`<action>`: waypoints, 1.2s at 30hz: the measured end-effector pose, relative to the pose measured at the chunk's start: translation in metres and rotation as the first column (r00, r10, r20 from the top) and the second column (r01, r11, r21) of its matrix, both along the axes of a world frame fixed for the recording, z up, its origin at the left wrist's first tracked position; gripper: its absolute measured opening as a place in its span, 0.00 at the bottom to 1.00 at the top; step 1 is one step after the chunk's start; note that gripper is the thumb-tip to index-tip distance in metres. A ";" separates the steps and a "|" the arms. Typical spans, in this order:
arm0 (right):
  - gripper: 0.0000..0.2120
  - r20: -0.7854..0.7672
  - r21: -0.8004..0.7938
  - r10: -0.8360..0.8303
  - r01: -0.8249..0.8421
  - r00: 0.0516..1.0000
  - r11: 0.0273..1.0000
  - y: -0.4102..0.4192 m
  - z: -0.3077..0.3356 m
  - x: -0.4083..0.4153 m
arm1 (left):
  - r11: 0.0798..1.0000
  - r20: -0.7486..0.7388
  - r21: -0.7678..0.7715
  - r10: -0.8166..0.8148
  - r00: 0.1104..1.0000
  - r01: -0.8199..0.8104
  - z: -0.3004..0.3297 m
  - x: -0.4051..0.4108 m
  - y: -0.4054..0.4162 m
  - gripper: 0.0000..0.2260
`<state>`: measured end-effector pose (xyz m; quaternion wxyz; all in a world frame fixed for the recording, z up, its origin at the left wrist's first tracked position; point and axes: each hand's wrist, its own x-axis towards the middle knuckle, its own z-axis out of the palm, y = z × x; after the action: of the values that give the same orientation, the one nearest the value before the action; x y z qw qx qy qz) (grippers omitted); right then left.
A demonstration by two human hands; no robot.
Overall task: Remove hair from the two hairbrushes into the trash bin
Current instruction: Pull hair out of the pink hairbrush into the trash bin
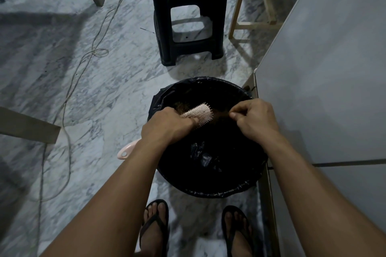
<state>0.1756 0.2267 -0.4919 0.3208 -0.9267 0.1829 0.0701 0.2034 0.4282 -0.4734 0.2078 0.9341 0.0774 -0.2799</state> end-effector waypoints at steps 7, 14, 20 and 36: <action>0.20 -0.330 -0.022 0.144 -0.160 0.933 0.987 -0.001 0.007 -0.002 | 0.999 0.088 0.041 -0.033 0.996 0.029 0.007 -0.003 -0.007 0.22; 0.34 -0.202 0.730 0.078 0.097 0.976 0.677 0.019 0.007 0.003 | 0.997 0.100 -0.003 -0.073 0.992 0.073 0.017 -0.006 -0.017 0.14; 0.10 -0.174 0.609 0.175 -0.034 0.969 0.792 0.006 0.001 0.002 | 0.992 0.083 -0.092 -0.080 0.993 0.088 0.012 -0.001 -0.014 0.16; 0.35 -0.290 0.174 0.272 -0.229 0.918 0.958 0.000 -0.001 0.004 | 0.989 0.060 -0.143 -0.016 0.998 0.025 0.008 0.003 -0.005 0.18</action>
<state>0.1794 0.2271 -0.4925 0.3391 -0.8956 0.1056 0.2679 0.2060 0.4228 -0.4655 0.2738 0.9253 0.0413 -0.2592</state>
